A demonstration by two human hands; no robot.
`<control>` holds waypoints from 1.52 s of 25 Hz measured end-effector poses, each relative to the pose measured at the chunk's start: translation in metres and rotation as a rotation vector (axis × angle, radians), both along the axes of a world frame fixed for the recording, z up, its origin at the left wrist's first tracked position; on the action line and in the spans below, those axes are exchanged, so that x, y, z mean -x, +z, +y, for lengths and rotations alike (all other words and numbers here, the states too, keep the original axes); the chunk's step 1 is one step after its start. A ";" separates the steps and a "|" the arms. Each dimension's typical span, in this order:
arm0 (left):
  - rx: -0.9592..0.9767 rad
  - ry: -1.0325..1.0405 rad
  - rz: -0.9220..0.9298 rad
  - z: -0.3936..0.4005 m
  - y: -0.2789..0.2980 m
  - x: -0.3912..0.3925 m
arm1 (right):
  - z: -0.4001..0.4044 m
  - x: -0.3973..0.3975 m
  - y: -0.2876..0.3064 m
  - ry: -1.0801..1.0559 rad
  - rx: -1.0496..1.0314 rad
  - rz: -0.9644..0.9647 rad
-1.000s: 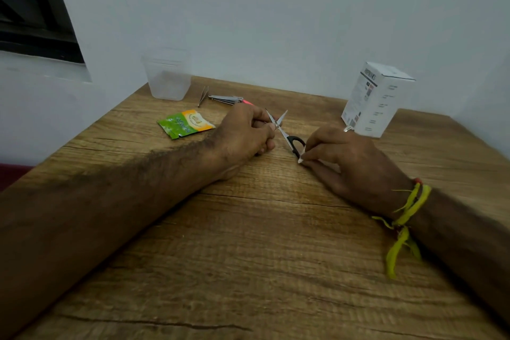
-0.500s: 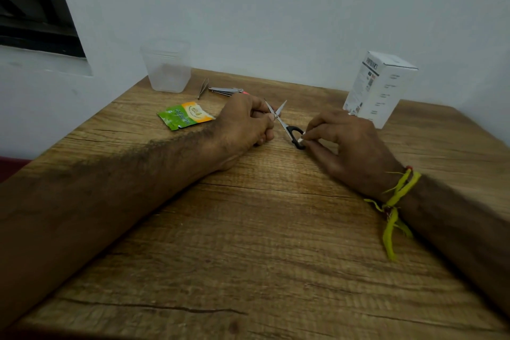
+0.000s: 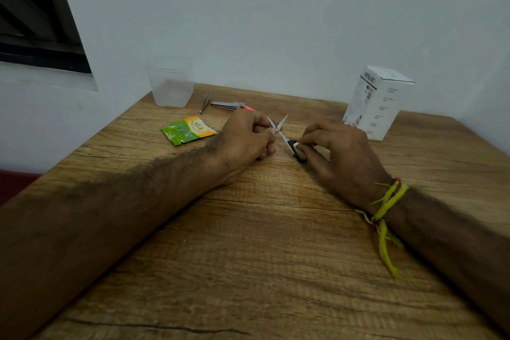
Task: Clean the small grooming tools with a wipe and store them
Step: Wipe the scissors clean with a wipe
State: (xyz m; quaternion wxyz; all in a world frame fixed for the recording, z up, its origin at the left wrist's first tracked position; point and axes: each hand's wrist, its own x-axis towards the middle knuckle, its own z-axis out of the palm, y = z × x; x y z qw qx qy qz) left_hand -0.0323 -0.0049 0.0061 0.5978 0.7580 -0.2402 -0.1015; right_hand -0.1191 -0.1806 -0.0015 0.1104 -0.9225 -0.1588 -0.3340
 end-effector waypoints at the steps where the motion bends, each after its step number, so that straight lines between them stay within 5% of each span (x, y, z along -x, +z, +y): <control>1: 0.006 0.004 0.005 0.001 -0.001 0.000 | 0.002 -0.001 -0.001 0.013 -0.003 -0.007; 11: 0.039 -0.009 0.021 -0.003 -0.002 0.003 | -0.001 0.001 0.000 0.040 0.052 -0.018; 16: 0.054 -0.066 0.040 0.003 0.001 0.000 | 0.002 -0.004 0.009 -0.042 -0.094 -0.297; 25: 0.056 -0.132 0.013 0.001 0.001 0.005 | 0.006 -0.010 0.005 0.003 0.212 -0.168; 38: 0.055 -0.138 0.010 0.002 0.004 0.008 | 0.010 -0.011 0.007 -0.072 0.264 -0.179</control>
